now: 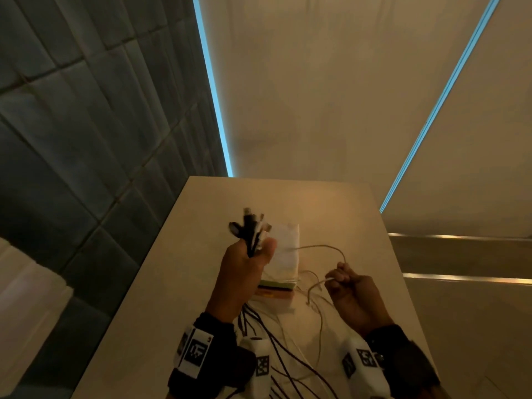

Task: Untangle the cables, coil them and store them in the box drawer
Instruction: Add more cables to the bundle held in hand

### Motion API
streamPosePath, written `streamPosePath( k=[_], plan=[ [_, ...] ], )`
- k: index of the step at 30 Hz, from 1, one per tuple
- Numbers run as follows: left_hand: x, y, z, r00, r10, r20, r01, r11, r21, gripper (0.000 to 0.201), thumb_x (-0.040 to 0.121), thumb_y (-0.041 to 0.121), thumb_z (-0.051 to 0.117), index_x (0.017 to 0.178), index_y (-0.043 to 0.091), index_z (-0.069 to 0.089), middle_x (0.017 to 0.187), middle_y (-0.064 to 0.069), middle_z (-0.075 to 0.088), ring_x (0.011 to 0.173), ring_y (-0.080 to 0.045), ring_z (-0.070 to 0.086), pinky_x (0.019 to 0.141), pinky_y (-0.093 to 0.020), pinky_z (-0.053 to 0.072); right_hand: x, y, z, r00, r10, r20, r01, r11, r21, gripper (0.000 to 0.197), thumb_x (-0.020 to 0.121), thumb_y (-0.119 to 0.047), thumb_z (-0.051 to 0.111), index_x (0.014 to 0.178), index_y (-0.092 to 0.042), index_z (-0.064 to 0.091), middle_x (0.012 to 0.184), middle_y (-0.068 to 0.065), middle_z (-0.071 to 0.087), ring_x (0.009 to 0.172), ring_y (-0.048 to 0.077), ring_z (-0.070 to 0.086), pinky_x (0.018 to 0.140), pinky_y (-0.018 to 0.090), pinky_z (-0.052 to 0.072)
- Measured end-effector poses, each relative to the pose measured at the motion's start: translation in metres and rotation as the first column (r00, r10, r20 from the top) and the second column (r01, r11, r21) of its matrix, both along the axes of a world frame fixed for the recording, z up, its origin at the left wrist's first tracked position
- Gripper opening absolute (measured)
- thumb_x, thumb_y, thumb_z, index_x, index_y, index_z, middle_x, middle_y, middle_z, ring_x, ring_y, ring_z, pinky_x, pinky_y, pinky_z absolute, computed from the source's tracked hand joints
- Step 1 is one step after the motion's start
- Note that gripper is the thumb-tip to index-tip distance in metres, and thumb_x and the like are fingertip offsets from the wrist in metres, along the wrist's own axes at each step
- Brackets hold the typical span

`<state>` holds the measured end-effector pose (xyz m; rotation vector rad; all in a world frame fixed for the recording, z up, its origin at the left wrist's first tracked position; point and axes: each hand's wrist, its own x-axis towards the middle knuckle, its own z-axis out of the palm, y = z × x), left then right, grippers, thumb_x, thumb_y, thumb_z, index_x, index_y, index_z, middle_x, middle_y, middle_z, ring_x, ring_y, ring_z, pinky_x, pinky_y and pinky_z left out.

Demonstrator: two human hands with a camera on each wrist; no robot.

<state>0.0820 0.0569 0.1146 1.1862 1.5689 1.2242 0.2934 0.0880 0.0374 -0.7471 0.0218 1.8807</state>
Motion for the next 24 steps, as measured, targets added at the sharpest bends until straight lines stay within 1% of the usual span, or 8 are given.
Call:
streamPosePath(
  k=[4, 7, 14, 15, 17, 19, 20, 24],
  plan=[
    [0.021, -0.004, -0.001, 0.949, -0.304, 0.078, 0.311, 0.945, -0.105, 0.020, 0.086, 0.032, 0.070, 0.098, 0.016, 0.072, 0.080, 0.002, 0.072, 0.073, -0.003, 0.067, 0.067, -0.022, 0.056, -0.011, -0.003, 0.024, 0.996, 0.001, -0.094, 0.004, 0.999, 0.054, 0.021, 0.094, -0.005, 0.033, 0.080, -0.010, 0.048, 0.059, 0.000, 0.041, 0.048, 0.011, 0.047, 0.044, 0.022, 0.047],
    [0.030, -0.007, -0.004, 0.885, -0.464, 0.021, 0.460, 0.870, -0.179, 0.022, 0.086, 0.032, 0.070, 0.097, 0.014, 0.074, 0.089, -0.005, 0.074, 0.073, -0.007, 0.062, 0.072, -0.024, 0.051, -0.015, -0.004, 0.039, 0.995, 0.010, -0.100, 0.001, 0.994, 0.112, 0.008, 0.082, -0.002, 0.047, 0.082, -0.009, 0.050, 0.058, 0.000, 0.044, 0.049, 0.011, 0.050, 0.047, 0.022, 0.051],
    [0.017, -0.006, 0.000, 0.963, -0.267, 0.027, 0.267, 0.964, -0.006, 0.022, 0.092, 0.032, 0.062, 0.081, 0.014, 0.070, 0.071, -0.005, 0.069, 0.071, -0.022, 0.068, 0.072, -0.039, 0.058, -0.002, -0.017, 0.044, 0.914, 0.191, 0.357, -0.238, 0.967, 0.092, 0.023, 0.094, -0.004, 0.047, 0.116, -0.002, 0.051, 0.088, 0.012, 0.062, 0.080, 0.026, 0.067, 0.067, 0.035, 0.060],
    [0.016, -0.007, -0.001, 0.965, -0.259, 0.039, 0.258, 0.966, 0.017, 0.019, 0.091, 0.032, 0.062, 0.082, 0.017, 0.070, 0.073, -0.006, 0.071, 0.075, -0.024, 0.069, 0.073, -0.043, 0.059, 0.000, -0.018, 0.043, 0.782, 0.243, 0.574, -0.333, 0.941, 0.055, 0.031, 0.094, -0.011, 0.053, 0.124, -0.004, 0.049, 0.104, 0.014, 0.064, 0.091, 0.029, 0.068, 0.075, 0.040, 0.060],
    [0.016, -0.008, 0.000, 0.962, -0.254, 0.098, 0.251, 0.967, 0.044, 0.012, 0.091, 0.027, 0.064, 0.090, 0.019, 0.072, 0.080, -0.007, 0.073, 0.085, -0.026, 0.070, 0.070, -0.048, 0.060, 0.005, -0.021, 0.042, 0.158, 0.153, 0.976, -0.440, 0.895, -0.069, 0.058, 0.091, -0.032, 0.061, 0.139, -0.011, 0.038, 0.134, 0.014, 0.051, 0.116, 0.029, 0.057, 0.097, 0.048, 0.051],
    [0.016, -0.008, 0.000, 0.949, -0.269, 0.166, 0.265, 0.963, 0.048, 0.009, 0.091, 0.022, 0.064, 0.095, 0.018, 0.071, 0.084, -0.006, 0.073, 0.090, -0.024, 0.070, 0.068, -0.046, 0.060, 0.005, -0.027, 0.054, -0.263, -0.184, 0.947, -0.477, 0.878, 0.039, 0.069, 0.089, -0.044, 0.058, 0.145, -0.014, 0.031, 0.148, 0.005, 0.036, 0.134, 0.023, 0.037, 0.108, 0.040, 0.037],
    [0.016, -0.008, 0.001, 0.948, -0.278, 0.156, 0.270, 0.960, 0.066, 0.008, 0.091, 0.019, 0.063, 0.095, 0.018, 0.070, 0.084, -0.004, 0.074, 0.090, -0.019, 0.070, 0.069, -0.038, 0.060, 0.002, -0.029, 0.063, -0.266, -0.312, 0.912, -0.548, 0.827, 0.123, 0.064, 0.089, -0.048, 0.054, 0.142, -0.017, 0.037, 0.142, -0.003, 0.039, 0.133, 0.015, 0.036, 0.106, 0.033, 0.034],
    [0.022, -0.005, 0.001, 0.979, -0.201, 0.020, 0.196, 0.969, 0.150, 0.022, 0.089, 0.011, 0.065, 0.107, 0.024, 0.067, 0.101, 0.008, 0.073, 0.096, -0.001, 0.067, 0.081, -0.010, 0.047, -0.019, -0.036, 0.084, 0.083, -0.372, 0.924, -0.782, 0.551, 0.292, 0.019, 0.094, -0.037, 0.048, 0.106, -0.029, 0.061, 0.083, -0.024, 0.062, 0.076, -0.003, 0.060, 0.070, 0.013, 0.048]
  ],
)
